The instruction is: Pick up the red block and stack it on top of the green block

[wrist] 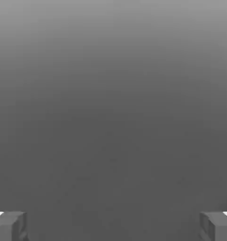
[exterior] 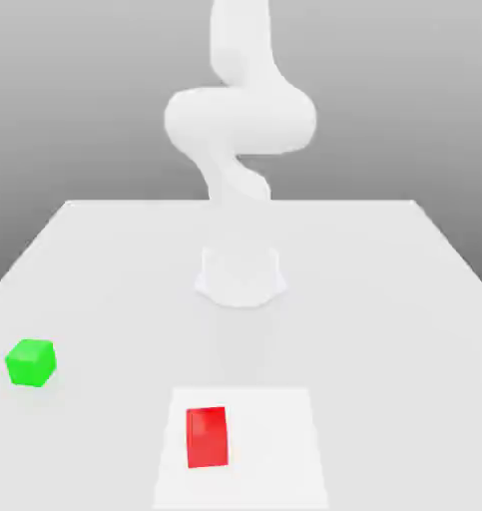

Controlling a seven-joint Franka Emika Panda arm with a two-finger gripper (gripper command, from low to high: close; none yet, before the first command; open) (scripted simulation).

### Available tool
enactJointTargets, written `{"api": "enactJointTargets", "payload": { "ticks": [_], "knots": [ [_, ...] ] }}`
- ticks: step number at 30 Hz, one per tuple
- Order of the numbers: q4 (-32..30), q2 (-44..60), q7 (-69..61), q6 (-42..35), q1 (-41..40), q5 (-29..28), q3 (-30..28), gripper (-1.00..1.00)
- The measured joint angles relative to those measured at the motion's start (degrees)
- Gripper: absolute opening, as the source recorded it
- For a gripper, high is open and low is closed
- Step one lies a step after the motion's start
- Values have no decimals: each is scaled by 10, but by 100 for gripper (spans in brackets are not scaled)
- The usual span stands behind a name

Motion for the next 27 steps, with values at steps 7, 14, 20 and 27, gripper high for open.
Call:
{"api": "enactJointTargets", "payload": {
  "ticks": [7,14,20,27],
  "knots": [
    [-61,149,-40,75,8,6,-24,0],
    [-121,294,-80,149,8,13,-40,0],
    [-172,419,-112,213,0,15,-47,0],
    [-171,564,-139,323,-17,39,-26,0]
  ]
}}
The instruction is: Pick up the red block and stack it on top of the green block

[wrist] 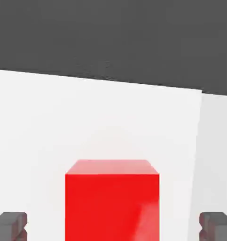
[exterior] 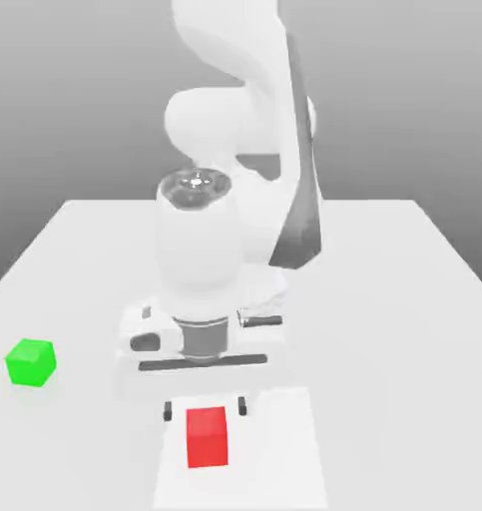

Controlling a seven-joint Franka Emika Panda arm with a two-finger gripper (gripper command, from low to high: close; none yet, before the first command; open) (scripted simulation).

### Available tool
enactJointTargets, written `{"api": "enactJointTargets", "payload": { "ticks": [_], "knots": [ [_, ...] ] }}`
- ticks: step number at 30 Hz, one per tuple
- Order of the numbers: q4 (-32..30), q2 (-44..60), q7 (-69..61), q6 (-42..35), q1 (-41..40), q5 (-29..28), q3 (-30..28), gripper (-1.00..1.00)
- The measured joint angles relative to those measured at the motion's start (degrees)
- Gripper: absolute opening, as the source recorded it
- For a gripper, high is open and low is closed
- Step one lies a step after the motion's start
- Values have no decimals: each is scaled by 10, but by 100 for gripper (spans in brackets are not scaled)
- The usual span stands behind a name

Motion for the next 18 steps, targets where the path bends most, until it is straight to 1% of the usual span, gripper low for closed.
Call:
{"api": "enactJointTargets", "payload": {
  "ticks": [1,8,14,15,18],
  "knots": [
    [2,12,-2,10,-2,3,3,-100],
    [1,10,-1,8,-3,1,4,-100],
    [-15,-97,21,-82,-3,-28,-16,-100],
    [-17,-108,26,-91,-20,-31,-31,-100],
    [-21,-133,43,-111,-108,-42,-77,-100]
  ]
}}
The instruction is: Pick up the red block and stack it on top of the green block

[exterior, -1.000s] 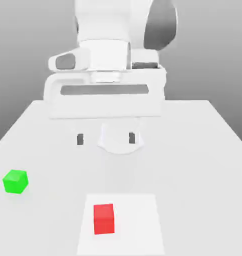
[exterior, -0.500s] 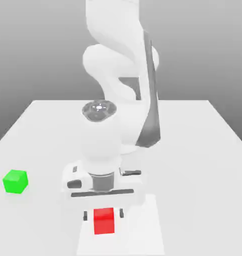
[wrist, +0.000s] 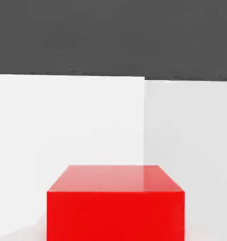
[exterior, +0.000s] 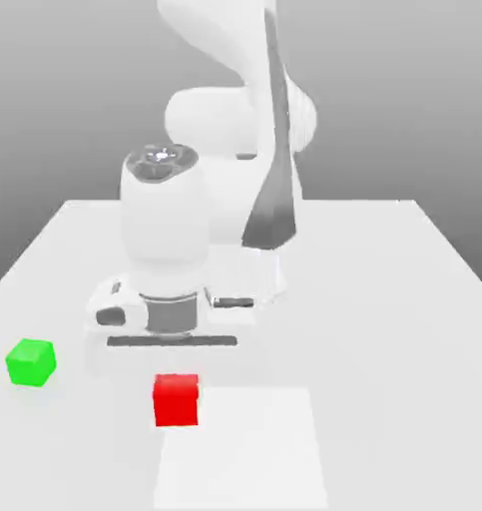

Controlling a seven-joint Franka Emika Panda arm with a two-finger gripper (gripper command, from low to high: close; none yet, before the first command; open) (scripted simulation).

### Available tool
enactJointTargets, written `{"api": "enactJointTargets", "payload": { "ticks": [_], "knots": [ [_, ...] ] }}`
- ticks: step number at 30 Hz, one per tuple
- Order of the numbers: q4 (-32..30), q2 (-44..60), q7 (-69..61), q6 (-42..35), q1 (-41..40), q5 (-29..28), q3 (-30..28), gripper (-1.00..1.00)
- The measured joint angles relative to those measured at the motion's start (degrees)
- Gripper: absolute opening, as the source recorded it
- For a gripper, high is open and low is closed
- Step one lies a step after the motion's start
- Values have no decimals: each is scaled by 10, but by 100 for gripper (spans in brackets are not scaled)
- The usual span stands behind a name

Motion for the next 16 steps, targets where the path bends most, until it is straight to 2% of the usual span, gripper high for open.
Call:
{"api": "enactJointTargets", "payload": {
  "ticks": [7,9,13,14,16],
  "knots": [
    [-9,-43,33,-34,-189,-14,-90,-100],
    [-8,-21,20,-14,-218,7,-82,-100],
    [-4,53,-25,52,-220,70,-48,-100],
    [-4,67,-33,65,-225,82,-41,100],
    [-4,67,-33,65,-225,82,-41,100]
  ]
}}
